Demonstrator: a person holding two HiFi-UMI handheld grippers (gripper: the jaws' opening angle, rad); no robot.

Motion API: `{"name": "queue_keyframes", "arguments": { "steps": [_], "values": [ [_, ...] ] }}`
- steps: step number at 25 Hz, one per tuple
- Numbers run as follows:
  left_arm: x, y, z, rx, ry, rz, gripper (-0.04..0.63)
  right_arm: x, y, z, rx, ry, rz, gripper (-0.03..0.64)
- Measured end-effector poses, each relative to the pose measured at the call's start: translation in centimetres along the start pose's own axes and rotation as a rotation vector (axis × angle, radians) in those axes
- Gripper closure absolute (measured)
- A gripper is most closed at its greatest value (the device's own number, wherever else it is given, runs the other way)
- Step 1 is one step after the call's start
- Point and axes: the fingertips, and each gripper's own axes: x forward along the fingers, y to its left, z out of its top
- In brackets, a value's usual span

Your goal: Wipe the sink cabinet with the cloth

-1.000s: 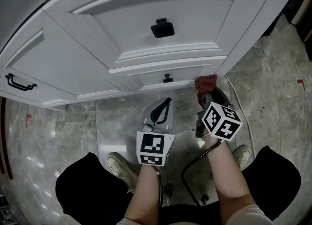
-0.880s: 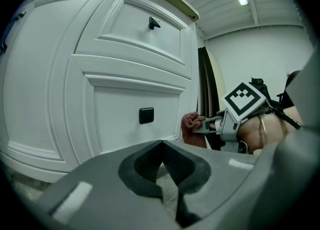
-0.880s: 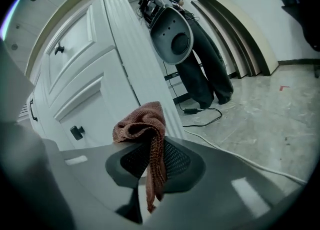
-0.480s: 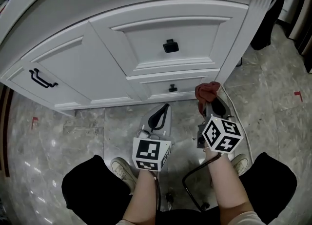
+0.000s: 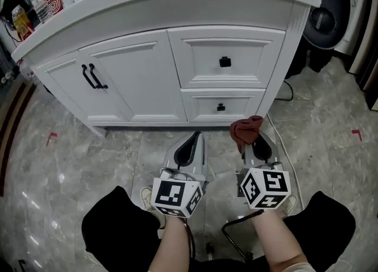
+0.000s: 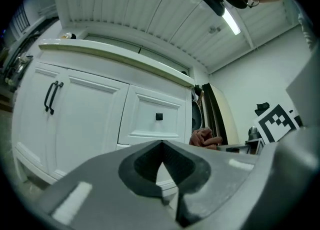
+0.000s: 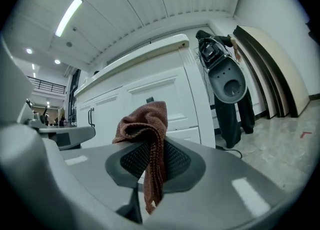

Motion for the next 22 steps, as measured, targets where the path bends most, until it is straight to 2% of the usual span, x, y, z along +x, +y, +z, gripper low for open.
{"name": "queue_keyframes", "arguments": {
  "steps": [8, 15, 22],
  "values": [
    [-5.0, -3.7, 3.2, 0.076, -0.004, -0.043, 0.594, -6.2, 1.8, 1.2, -0.004, -0.006, -0.011, 0.528],
    [-8.0, -5.7, 5.1, 0.022, -0.029, -0.063, 0.594, -9.4, 3.5, 3.7, 0.002, -0.048, -0.004, 0.529],
    [-9.1, -5.4, 5.8, 0.005, -0.027, -0.050, 0.594, -10.7, 4.3, 3.0, -0.016, -0.014, -0.003, 0.531]
  ]
}}
